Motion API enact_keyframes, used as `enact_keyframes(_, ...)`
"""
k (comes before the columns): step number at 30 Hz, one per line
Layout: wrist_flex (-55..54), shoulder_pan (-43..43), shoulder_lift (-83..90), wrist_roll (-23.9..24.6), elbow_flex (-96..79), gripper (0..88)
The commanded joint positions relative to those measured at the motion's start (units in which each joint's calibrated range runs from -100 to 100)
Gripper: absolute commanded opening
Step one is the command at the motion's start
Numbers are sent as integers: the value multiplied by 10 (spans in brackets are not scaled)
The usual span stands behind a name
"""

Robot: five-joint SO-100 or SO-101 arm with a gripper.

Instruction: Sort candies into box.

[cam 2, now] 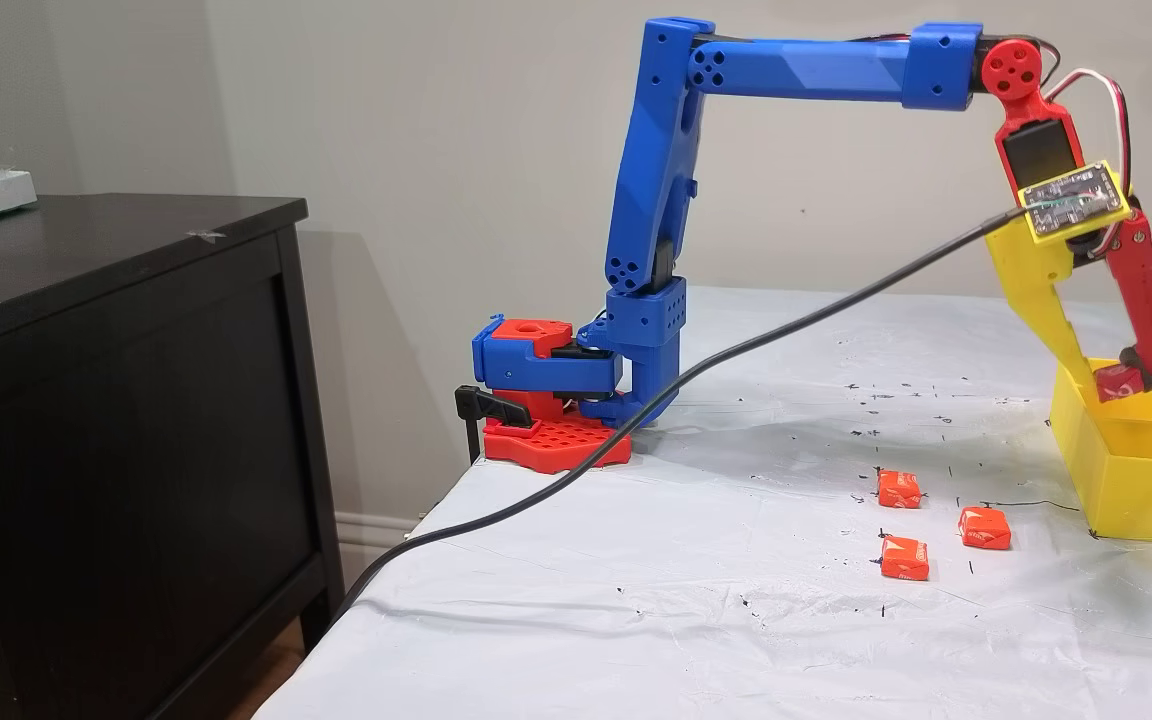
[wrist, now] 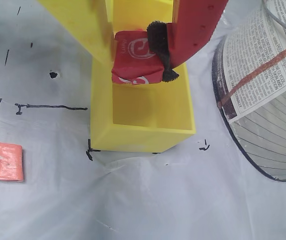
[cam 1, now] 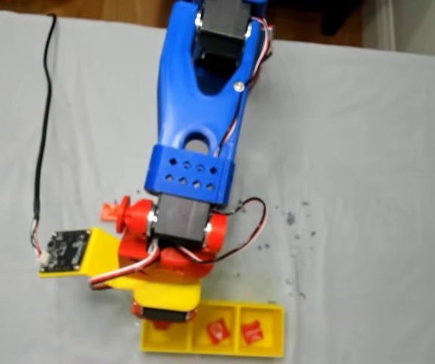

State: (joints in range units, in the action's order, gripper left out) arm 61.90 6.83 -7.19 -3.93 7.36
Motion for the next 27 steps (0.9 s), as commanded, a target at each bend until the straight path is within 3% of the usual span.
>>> enact_keyframes(1,-46,-8,26,8,9,2)
enact_keyframes(21,-55,-2,-28,5,27,19)
enact_keyframes(25,-32,-2,-45,7,51,236)
enact_keyframes(27,-30,-2,-45,8,53,246)
